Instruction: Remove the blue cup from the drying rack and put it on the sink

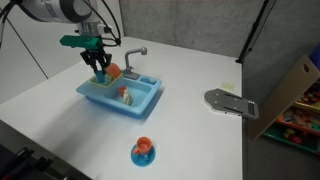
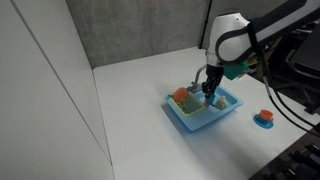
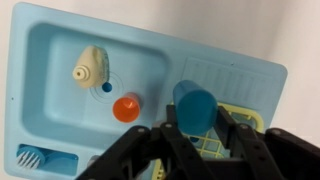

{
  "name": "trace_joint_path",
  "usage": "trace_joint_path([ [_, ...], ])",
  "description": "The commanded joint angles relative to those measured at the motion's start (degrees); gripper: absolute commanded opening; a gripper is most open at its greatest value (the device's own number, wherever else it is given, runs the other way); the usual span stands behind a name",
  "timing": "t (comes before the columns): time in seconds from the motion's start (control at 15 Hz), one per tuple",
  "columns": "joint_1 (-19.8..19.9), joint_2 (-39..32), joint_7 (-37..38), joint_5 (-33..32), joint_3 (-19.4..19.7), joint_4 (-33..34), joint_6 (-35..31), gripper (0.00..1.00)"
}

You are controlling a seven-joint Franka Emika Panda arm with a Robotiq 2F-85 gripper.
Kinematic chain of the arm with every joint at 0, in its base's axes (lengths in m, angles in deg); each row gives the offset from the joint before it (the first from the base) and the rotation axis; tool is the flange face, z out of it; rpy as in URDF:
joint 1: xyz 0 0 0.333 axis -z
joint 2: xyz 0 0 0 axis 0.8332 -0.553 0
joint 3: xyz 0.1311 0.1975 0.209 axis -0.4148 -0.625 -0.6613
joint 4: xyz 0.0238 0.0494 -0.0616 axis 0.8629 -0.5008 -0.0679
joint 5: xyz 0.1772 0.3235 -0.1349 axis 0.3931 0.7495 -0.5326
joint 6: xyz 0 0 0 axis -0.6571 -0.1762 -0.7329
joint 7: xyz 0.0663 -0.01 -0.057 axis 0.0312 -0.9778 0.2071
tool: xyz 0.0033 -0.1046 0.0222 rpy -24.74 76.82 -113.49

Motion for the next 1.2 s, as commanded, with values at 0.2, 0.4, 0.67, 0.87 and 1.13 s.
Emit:
trace_joint_path([
  [0.2, -0.27, -0.26, -0.06, 0.12, 0.17, 0.12, 0.08, 0.17],
  [0.4, -1.22, 1.01, 1.40, -0.60, 0.41, -1.75, -0.67, 0.17],
  [0.67, -2.42, 3.11, 3.28, -0.97, 0.58, -5.15, -3.02, 0.17],
  [0.87, -3.21, 3.79, 4.32, -0.98, 0.47, -7.58, -5.95, 0.17],
  [1.13, -4.32, 4.31, 4.74, -1.32, 0.27, -10.58, -10.53, 0.17],
])
